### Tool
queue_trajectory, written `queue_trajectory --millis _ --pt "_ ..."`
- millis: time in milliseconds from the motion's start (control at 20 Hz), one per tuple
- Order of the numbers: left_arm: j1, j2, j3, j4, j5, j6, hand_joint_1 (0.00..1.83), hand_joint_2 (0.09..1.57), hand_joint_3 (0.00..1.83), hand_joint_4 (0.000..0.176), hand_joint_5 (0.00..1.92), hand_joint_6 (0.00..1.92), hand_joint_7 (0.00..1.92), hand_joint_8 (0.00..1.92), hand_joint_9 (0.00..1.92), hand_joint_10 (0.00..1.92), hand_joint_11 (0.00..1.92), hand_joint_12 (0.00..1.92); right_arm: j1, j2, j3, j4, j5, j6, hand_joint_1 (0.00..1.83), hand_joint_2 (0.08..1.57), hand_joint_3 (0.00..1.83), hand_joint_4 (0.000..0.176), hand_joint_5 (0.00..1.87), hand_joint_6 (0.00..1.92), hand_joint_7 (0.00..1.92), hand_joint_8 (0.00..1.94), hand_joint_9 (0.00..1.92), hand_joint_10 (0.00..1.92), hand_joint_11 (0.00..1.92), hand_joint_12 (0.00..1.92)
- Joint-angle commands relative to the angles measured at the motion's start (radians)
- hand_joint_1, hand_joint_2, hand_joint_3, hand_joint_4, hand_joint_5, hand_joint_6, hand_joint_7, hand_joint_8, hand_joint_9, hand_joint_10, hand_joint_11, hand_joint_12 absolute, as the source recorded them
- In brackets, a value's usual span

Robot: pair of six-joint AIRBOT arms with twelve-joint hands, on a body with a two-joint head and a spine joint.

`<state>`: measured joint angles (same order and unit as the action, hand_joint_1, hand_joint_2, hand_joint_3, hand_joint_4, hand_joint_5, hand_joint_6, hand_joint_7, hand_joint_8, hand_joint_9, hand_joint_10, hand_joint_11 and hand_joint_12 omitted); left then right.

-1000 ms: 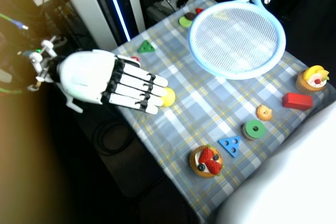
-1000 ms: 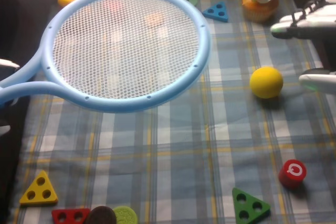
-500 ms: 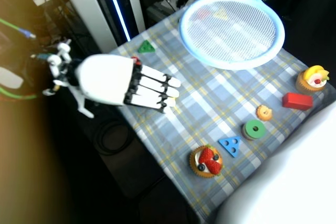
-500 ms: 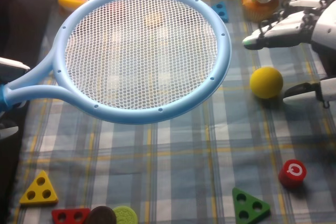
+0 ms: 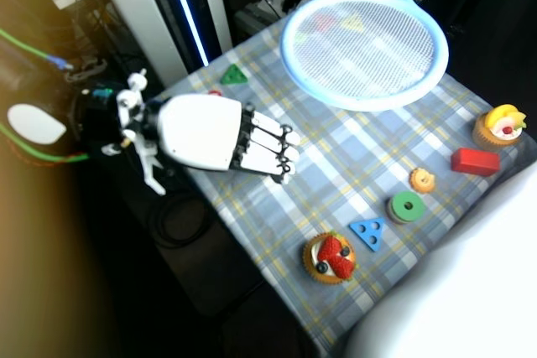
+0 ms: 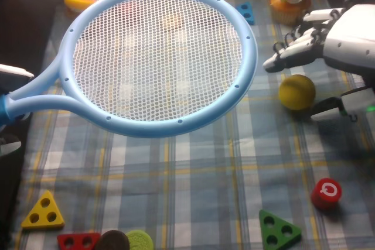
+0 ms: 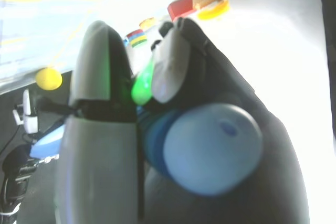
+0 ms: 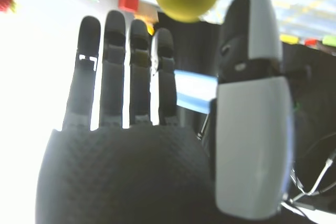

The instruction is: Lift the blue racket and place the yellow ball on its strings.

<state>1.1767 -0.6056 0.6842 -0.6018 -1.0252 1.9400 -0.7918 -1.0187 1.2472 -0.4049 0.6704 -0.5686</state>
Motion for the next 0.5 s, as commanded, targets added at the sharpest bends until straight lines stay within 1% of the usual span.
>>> queue_trajectory --millis 0,50,100,150,200,250,300,350,400,450 --pt "-0.01 0.01 0.001 0.015 -0.117 -0.006 1.8 1.2 0.0 0.176 0.76 1.92 1.12 1.92 1.42 1.92 1.54 1.92 0.018 -0.003 0.006 0.027 0.098 0.004 1.1 0.93 0.0 0.0 0.72 0.01 0.82 0.02 0.85 0.07 0.42 1.18" --pt "-0.01 0.008 0.003 0.015 -0.115 -0.006 1.78 1.21 0.01 0.176 0.75 1.92 1.11 1.92 1.4 1.92 1.52 1.92 0.018 -0.007 0.008 0.027 0.098 0.004 1.15 0.94 0.0 0.0 0.87 0.0 1.08 0.09 0.86 0.81 0.63 1.41" --pt "-0.011 0.008 0.003 0.015 -0.115 -0.006 1.78 1.21 0.01 0.176 0.75 1.92 1.11 1.92 1.4 1.92 1.52 1.92 0.019 -0.009 0.009 0.027 0.098 0.004 1.15 0.94 0.0 0.0 0.87 0.0 1.08 0.09 0.86 0.81 0.63 1.41" --pt "-0.011 0.007 0.004 0.015 -0.115 -0.006 1.79 1.2 0.0 0.176 0.77 1.92 1.12 1.92 1.41 1.92 1.52 1.92 0.019 -0.013 0.011 0.027 0.098 0.004 1.25 1.03 0.01 0.0 1.05 0.6 1.12 0.63 0.98 0.98 0.79 1.46" --pt "-0.011 0.007 0.004 0.015 -0.114 -0.006 1.78 1.19 0.0 0.176 0.77 1.92 1.12 1.92 1.41 1.92 1.53 1.92 0.02 -0.016 0.014 0.027 0.098 0.004 1.27 1.07 0.0 0.0 1.04 0.8 1.07 0.85 0.99 1.22 0.87 1.66" --pt "-0.011 0.007 0.004 0.015 -0.112 -0.006 1.79 1.19 0.0 0.176 0.77 1.92 1.12 1.92 1.41 1.92 1.53 1.92 0.023 -0.017 0.016 0.027 0.098 0.004 1.27 1.09 0.0 0.0 1.09 0.59 1.02 1.14 0.98 1.37 0.9 1.76" --pt "-0.011 0.007 0.004 0.016 -0.111 -0.006 1.8 1.2 0.0 0.176 0.76 1.92 1.12 1.92 1.43 1.92 1.55 1.92 0.024 -0.017 0.018 0.027 0.098 0.004 1.28 1.07 0.0 0.0 1.17 0.47 1.03 1.14 1.03 1.25 0.94 1.64" --pt "-0.011 0.007 0.004 0.016 -0.11 -0.006 1.81 1.19 0.0 0.176 0.76 1.92 1.13 1.92 1.44 1.92 1.56 1.92 0.027 -0.016 0.02 0.027 0.098 0.004 1.28 1.07 0.0 0.0 1.19 0.45 1.05 1.1 1.06 1.14 0.95 1.52" --pt "-0.011 0.006 0.006 0.016 -0.106 -0.006 1.78 1.19 0.0 0.176 0.78 1.92 1.16 1.92 1.45 1.92 1.57 1.92 0.033 -0.013 0.022 0.027 0.098 0.004 1.26 1.07 0.0 0.0 1.14 0.57 1.06 1.04 1.07 1.01 0.93 1.42" --pt "-0.012 0.004 0.008 0.018 -0.101 -0.006 1.8 1.17 0.0 0.176 0.83 1.92 1.2 1.92 1.49 1.92 1.6 1.92 0.038 -0.01 0.021 0.027 0.102 0.005 1.26 1.09 0.0 0.0 1.09 0.61 1.01 1.15 1.02 1.04 0.87 1.47"
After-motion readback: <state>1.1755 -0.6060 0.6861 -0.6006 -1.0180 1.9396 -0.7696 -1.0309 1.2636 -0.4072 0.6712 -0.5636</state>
